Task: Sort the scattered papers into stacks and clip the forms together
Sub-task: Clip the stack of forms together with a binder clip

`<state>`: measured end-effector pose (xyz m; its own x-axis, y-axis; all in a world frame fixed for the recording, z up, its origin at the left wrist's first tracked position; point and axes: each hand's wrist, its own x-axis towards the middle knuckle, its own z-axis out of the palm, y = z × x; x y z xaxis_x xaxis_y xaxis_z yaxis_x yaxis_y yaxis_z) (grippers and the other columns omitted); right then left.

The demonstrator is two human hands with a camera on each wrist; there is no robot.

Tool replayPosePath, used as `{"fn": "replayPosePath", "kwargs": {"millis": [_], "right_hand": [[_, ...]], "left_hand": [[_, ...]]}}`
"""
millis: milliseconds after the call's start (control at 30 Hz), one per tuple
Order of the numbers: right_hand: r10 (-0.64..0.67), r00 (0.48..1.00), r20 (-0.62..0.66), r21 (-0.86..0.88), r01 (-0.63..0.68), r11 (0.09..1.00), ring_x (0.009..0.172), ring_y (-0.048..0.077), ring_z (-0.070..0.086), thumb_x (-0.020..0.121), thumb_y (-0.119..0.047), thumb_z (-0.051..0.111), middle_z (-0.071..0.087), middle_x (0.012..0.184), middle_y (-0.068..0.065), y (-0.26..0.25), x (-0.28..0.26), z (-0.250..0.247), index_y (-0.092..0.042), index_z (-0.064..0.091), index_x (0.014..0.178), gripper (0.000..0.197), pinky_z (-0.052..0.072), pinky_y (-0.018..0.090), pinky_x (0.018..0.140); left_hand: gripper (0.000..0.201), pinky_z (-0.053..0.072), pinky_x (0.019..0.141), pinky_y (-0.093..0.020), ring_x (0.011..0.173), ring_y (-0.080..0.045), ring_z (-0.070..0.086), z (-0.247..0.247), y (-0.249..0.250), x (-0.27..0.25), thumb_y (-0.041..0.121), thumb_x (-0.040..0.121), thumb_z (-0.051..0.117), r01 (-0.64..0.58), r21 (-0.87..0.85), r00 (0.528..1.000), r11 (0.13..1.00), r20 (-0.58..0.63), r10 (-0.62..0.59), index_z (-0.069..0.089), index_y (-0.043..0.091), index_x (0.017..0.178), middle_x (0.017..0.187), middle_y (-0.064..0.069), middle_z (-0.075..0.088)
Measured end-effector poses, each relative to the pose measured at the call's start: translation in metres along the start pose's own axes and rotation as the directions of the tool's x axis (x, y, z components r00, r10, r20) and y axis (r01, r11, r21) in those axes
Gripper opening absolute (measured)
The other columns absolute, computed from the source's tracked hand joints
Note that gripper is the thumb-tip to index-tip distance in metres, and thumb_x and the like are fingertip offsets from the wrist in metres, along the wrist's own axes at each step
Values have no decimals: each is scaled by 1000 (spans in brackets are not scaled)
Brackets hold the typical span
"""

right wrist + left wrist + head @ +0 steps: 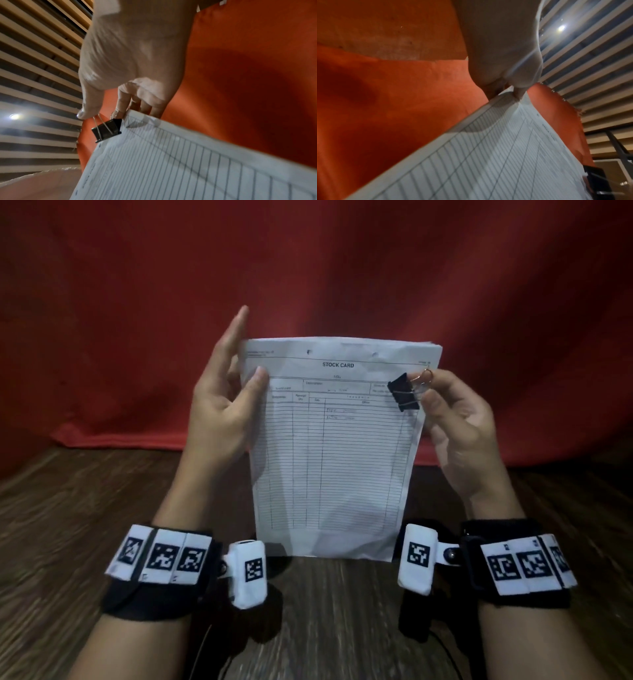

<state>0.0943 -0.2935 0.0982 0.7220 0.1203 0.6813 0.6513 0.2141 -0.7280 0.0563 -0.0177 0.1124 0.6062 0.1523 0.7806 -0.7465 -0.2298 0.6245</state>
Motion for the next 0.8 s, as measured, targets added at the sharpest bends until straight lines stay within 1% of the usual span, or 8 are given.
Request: {"fn": "replayPosePath", "kwargs": {"millis": [100, 167, 233, 300, 433, 533, 700, 800], "right_hand": [[20, 998, 64, -49, -17, 999, 124, 38, 62, 91, -39, 73, 55, 136, 32, -5, 0, -9, -15, 70, 120, 38, 45, 57, 113], [38, 995, 88, -41, -34, 999, 122, 29, 63, 90, -41, 75, 58, 133, 26, -7, -1, -12, -15, 70, 121, 40, 47, 52, 110], [47, 995, 93, -28, -44, 999, 122, 25, 63, 89, -42, 76, 61, 128, 12, -7, -1, -13, -13, 69, 121, 45, 48, 50, 109], [47, 995, 91, -19, -45, 999, 122, 24, 64, 87, -43, 77, 62, 128, 7, -4, 0, -15, -10, 67, 122, 48, 49, 48, 109], [121, 983, 136, 68, -131, 989, 123, 27, 64, 79, -45, 84, 68, 127, 8, 6, -2, -19, -12, 66, 121, 56, 46, 47, 111], [208, 961, 185, -5, -211, 978, 122, 27, 66, 78, -43, 84, 71, 126, 9, 13, -5, -18, -11, 67, 119, 55, 51, 40, 108], [89, 995, 36, -130, -84, 988, 109, 9, 72, 90, -15, 73, 75, 116, -4, 1, -2, 1, -8, 68, 118, 30, 56, 21, 87], [29, 999, 19, -148, -26, 989, 109, 6, 71, 92, -9, 72, 74, 116, -7, -4, -1, 3, -11, 68, 121, 29, 55, 19, 87]], "left_hand": [[36, 53, 89, -20, 109, 2, 65, -10, 4, 4, 9, 106, 59, -25, 95, 998, 995, 59, 20, 57, 14, 141, 128, 3, 67], [31, 52, 83, -17, 101, 4, 64, -12, 6, 4, 7, 106, 59, -19, 105, 998, 994, 63, 12, 58, 13, 136, 117, 12, 67], [41, 53, 82, -17, 97, 4, 66, -12, 5, 4, 4, 106, 57, 5, 38, 998, 999, 65, -8, 47, 17, 143, 108, 18, 71], [45, 56, 78, -17, 90, 2, 71, -11, -1, 2, 3, 107, 53, 113, -98, 991, 989, 79, -105, 37, 15, 147, 96, 18, 76], [35, 62, 71, -25, 87, -15, 79, -2, -15, -17, 12, 106, 45, 422, -348, 905, 837, 208, -370, 53, -10, 133, 98, -2, 82], [31, 63, 72, -27, 88, -18, 80, 1, -30, -24, 23, 97, 56, 524, -328, 850, 786, 255, -460, 69, -1, 111, 99, -6, 82], [12, 61, 68, -28, 80, -15, 78, 21, -43, -18, 16, 100, 68, 316, -273, 932, 909, -93, -351, 77, 13, 92, 89, 0, 82], [17, 62, 72, -33, 85, -17, 76, 28, -40, -17, 15, 102, 67, 218, -218, 954, 951, -156, -255, 77, 17, 89, 89, 2, 80]]}}
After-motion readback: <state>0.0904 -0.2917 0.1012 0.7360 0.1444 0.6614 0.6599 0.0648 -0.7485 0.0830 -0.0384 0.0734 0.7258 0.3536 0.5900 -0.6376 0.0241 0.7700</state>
